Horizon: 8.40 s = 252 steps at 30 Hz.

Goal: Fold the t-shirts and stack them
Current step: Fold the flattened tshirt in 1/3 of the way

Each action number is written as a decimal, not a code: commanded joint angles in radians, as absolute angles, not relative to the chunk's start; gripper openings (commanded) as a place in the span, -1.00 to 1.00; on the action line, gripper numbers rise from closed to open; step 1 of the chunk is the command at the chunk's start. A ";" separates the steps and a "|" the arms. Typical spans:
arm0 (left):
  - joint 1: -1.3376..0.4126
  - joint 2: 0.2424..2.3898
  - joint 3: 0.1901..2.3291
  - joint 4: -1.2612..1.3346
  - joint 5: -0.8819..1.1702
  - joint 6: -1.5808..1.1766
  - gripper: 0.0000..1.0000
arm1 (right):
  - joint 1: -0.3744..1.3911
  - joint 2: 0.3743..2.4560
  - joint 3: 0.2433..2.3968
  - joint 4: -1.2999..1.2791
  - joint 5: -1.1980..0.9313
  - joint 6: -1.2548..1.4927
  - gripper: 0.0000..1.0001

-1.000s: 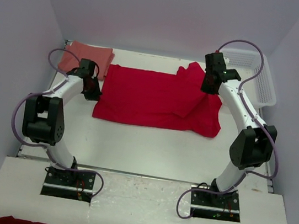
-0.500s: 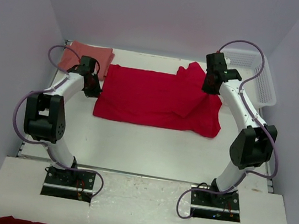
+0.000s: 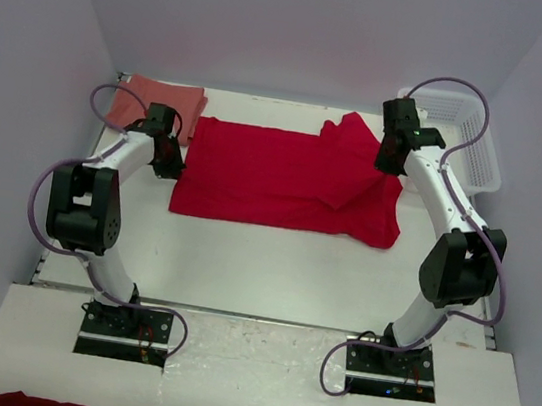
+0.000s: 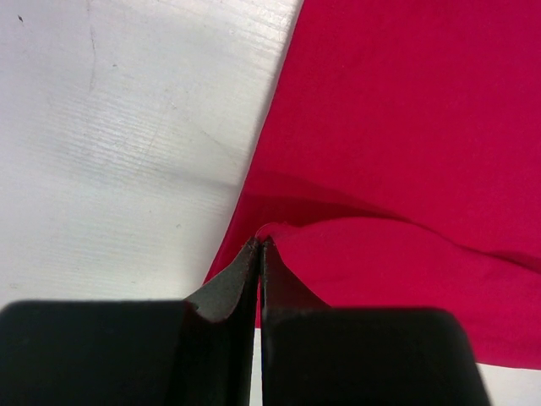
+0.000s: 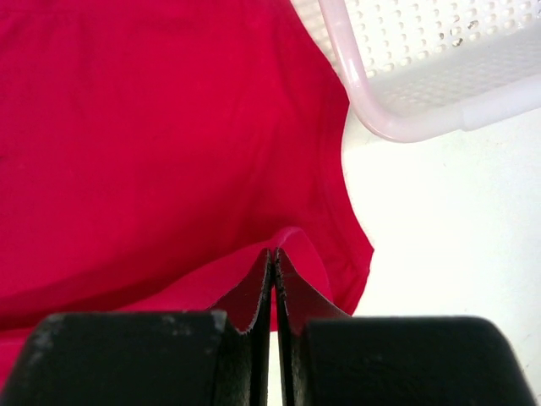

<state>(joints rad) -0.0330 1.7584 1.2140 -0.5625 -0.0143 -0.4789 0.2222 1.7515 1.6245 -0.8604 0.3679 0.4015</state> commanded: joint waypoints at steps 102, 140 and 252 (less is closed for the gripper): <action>-0.160 1.795 1.115 -0.534 -0.061 -0.468 -1.00 | 0.290 1.494 1.460 -0.732 0.192 0.408 -1.00; 0.067 1.555 0.868 -0.512 0.072 -0.408 -1.00 | 0.509 1.936 1.424 -0.580 -0.051 0.397 -0.31; -0.210 1.396 0.988 -0.546 -0.045 -0.405 -1.00 | 0.318 1.523 1.138 -0.744 0.198 0.454 0.29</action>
